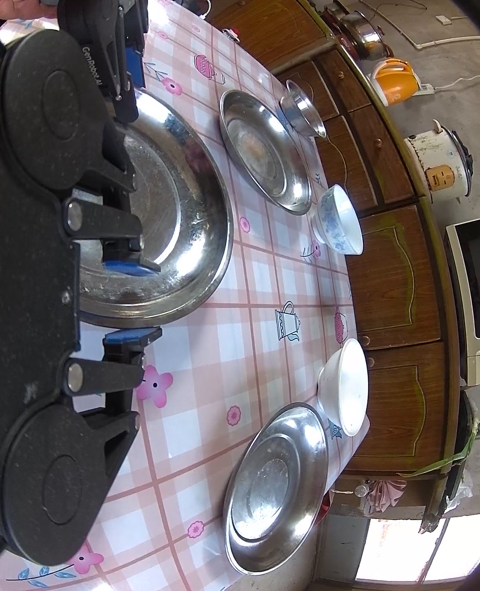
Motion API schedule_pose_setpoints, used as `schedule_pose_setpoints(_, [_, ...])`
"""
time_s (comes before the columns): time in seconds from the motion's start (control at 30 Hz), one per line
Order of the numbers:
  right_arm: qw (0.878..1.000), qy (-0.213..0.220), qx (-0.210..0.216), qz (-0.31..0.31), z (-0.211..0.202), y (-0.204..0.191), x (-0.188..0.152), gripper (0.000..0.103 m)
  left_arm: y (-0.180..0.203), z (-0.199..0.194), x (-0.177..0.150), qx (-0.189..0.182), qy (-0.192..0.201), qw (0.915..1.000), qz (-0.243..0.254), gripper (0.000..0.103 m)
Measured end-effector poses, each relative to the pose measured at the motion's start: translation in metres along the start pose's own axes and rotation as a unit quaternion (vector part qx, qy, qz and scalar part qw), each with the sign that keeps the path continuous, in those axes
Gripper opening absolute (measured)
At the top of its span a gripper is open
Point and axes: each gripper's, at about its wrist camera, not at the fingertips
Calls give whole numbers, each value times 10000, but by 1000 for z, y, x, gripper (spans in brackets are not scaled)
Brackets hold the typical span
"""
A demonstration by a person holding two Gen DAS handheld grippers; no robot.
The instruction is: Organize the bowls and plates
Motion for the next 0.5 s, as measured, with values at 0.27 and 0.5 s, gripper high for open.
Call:
schedule_pose_setpoints(0.27, [9999,112,-47,94,-4,4,0,43,-1,-1,-1,-2,1,10000,-77,40])
schedule_pose_setpoints(0.5, [9992,257,-142,271,-10,11,-1,48,-8,-9,-1,-50,31,9998,-213,50])
Point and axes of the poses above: each gripper's, at about its wrist camera, not at the fingertips, and z roughly the way its jaws point, y to its right, x to its top, and after that the axes turned 10 degrees about -y, right-handed
